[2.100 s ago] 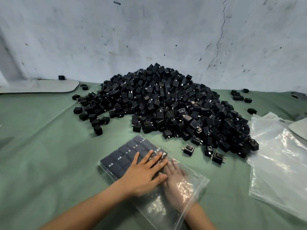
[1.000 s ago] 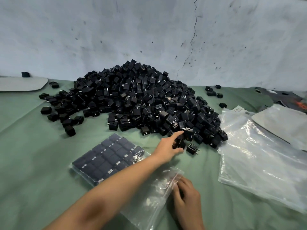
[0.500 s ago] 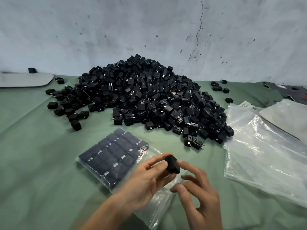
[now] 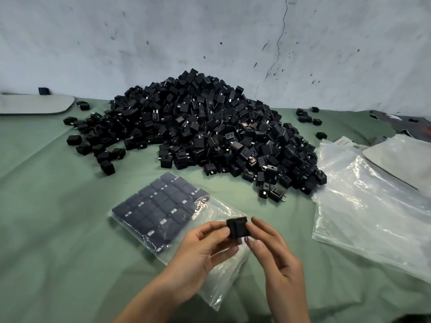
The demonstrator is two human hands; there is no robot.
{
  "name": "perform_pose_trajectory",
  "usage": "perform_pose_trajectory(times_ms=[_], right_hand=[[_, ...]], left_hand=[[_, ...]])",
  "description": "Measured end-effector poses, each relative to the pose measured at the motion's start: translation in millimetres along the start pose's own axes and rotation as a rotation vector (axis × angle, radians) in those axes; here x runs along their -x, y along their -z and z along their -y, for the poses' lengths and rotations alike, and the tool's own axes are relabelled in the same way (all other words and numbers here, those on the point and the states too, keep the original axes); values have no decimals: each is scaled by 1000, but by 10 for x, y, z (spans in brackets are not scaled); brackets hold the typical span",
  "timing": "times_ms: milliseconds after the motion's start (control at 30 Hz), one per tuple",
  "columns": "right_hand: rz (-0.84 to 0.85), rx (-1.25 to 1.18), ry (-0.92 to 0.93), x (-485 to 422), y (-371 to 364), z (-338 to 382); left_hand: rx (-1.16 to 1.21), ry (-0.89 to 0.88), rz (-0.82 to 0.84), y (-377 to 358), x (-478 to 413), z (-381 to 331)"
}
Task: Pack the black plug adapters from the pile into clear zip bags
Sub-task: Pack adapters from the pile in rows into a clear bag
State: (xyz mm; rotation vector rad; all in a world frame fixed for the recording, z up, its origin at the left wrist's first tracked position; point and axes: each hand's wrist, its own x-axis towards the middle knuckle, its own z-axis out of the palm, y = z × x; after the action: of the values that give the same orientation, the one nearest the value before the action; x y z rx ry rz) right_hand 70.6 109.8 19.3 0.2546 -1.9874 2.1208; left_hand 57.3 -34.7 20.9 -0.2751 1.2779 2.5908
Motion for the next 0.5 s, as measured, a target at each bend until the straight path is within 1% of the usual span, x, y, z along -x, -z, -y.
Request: perform_pose_trajectory(times_ms=[67,233,367,433,500], right_hand=[[10,49,37,17,17,-11],[81,36,73,62,34,1],[145,54,29,61,84,4],[162,99,8,58,130,10],[169,199,61,53,188,24]], left_hand=[[2,-13,2,-5,16,22],[-39,-26,59,-7,47,29],[-139,-53,120,15,34,21],[-202,-72,115,31,18,10],[-262,-86,80,44,-4,1]])
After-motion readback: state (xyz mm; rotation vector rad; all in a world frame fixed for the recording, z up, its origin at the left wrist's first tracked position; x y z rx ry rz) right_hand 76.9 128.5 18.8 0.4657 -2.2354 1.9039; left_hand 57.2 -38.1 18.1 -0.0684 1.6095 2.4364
